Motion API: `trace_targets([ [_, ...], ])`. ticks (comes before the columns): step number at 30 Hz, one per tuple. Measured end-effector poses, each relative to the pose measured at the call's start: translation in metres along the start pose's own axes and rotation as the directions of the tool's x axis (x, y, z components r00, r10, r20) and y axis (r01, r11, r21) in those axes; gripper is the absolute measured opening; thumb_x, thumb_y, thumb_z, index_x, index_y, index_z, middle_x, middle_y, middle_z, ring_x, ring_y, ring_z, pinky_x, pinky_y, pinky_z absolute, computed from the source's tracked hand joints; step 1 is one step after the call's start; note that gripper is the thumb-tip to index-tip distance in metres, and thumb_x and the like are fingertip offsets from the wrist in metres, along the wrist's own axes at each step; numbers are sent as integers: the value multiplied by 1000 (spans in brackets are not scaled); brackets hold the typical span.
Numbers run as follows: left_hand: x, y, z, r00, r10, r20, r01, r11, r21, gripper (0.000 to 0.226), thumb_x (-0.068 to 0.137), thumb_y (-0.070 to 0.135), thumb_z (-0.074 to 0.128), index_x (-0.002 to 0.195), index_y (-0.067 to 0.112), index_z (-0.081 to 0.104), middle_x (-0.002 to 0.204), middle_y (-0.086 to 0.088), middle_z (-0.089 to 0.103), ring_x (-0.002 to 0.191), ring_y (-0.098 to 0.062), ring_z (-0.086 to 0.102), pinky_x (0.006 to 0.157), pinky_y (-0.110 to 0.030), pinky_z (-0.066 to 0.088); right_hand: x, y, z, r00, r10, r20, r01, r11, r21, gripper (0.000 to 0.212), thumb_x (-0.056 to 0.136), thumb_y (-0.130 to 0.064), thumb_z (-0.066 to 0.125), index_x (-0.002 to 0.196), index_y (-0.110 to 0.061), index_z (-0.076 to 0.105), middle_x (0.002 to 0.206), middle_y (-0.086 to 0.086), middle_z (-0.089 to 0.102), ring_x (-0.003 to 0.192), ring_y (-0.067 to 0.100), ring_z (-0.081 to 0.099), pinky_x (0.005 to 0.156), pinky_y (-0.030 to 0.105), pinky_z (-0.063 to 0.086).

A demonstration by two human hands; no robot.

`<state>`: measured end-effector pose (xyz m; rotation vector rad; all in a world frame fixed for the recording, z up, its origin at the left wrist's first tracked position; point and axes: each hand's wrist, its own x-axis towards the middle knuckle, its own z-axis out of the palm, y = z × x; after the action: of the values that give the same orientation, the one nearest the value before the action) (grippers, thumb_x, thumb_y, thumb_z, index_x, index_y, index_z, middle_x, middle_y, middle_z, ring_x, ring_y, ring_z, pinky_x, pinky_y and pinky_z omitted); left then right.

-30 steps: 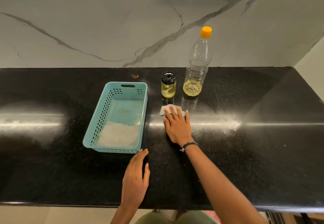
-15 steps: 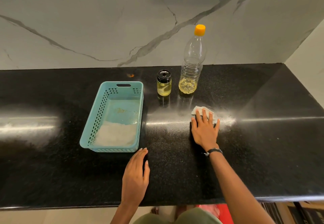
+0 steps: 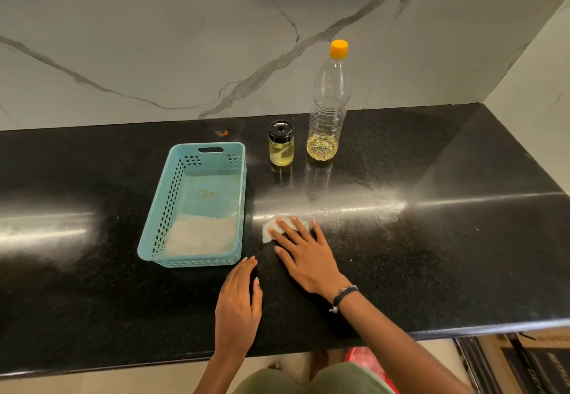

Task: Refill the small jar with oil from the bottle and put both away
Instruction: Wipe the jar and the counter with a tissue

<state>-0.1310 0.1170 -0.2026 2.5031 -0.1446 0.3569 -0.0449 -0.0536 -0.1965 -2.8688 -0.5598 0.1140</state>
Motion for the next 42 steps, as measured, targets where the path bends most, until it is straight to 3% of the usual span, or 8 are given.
trace_targets([
  [7, -1, 0, 0, 1000, 1, -14, -1, 1000, -18, 43, 95, 29, 40, 128, 8, 57, 128, -5, 61, 122, -15, 55, 104, -29, 42, -11, 67, -21, 936, 349, -40, -351, 935, -46, 67, 87, -55, -10, 149, -40, 8, 159, -14, 5, 147, 13, -2, 115, 47, -10],
  [14, -2, 0, 1, 999, -9, -39, 8, 1000, -18, 43, 95, 29, 40, 128, 7, 57, 127, -6, 62, 120, -17, 56, 102, -32, 45, -45, 70, -20, 809, 581, -86, -582, 813, 11, 54, 100, -49, 17, 151, -34, 9, 160, -7, 5, 147, 19, -2, 116, 49, -10],
  [16, -2, 1, 1, 999, -14, -46, 13, 1000, -21, 42, 95, 28, 40, 127, 7, 57, 126, -6, 62, 120, -17, 57, 101, -32, 46, -41, 52, -17, 816, 574, -72, -572, 819, 43, 55, 99, -51, 14, 151, -34, 7, 160, -7, 3, 147, 21, -5, 114, 49, -12],
  [20, -2, 2, 0, 998, -5, -55, 4, 1000, -20, 41, 95, 26, 40, 127, 6, 57, 125, -6, 63, 118, -18, 58, 100, -34, 48, -15, 11, -8, 920, 391, -23, -389, 920, 43, 65, 89, -56, -6, 150, -36, 3, 159, -9, -3, 146, 19, -13, 112, 48, -16],
  [24, -1, 2, 0, 998, 10, -54, -12, 1000, -21, 40, 95, 24, 42, 127, 5, 57, 126, -7, 62, 119, -18, 57, 103, -29, 43, -6, -27, 2, 986, 165, -2, -165, 985, 49, 58, 95, -51, 6, 150, -35, 15, 159, -8, 7, 146, 19, -10, 114, 45, -14],
  [30, -1, 0, -2, 997, 15, -71, -17, 999, -33, 39, 95, 24, 43, 126, 5, 57, 125, -8, 62, 118, -19, 58, 101, -33, 45, -40, -27, 8, 998, -53, -15, 52, 997, -48, 50, 100, -48, 16, 147, -34, 24, 156, -10, 16, 146, 17, 4, 114, 46, -4],
  [35, -1, 2, -6, 996, 18, -84, -25, 997, -75, 39, 95, 25, 42, 126, 5, 57, 124, -7, 63, 117, -19, 58, 99, -36, 49, -59, 25, -6, 985, 167, -36, -170, 980, -103, 51, 98, -48, 12, 147, -34, 18, 156, -12, 17, 146, 16, 8, 115, 46, -3],
  [42, -13, -6, -15, 993, 55, -103, -63, 995, -79, 39, 94, 24, 43, 125, 5, 58, 123, -7, 63, 116, -18, 59, 98, -36, 50, -96, 64, -17, 864, 499, -62, -503, 862, -70, 71, 85, -55, -9, 150, -34, 8, 158, -10, 3, 147, 14, -4, 115, 45, -12],
])
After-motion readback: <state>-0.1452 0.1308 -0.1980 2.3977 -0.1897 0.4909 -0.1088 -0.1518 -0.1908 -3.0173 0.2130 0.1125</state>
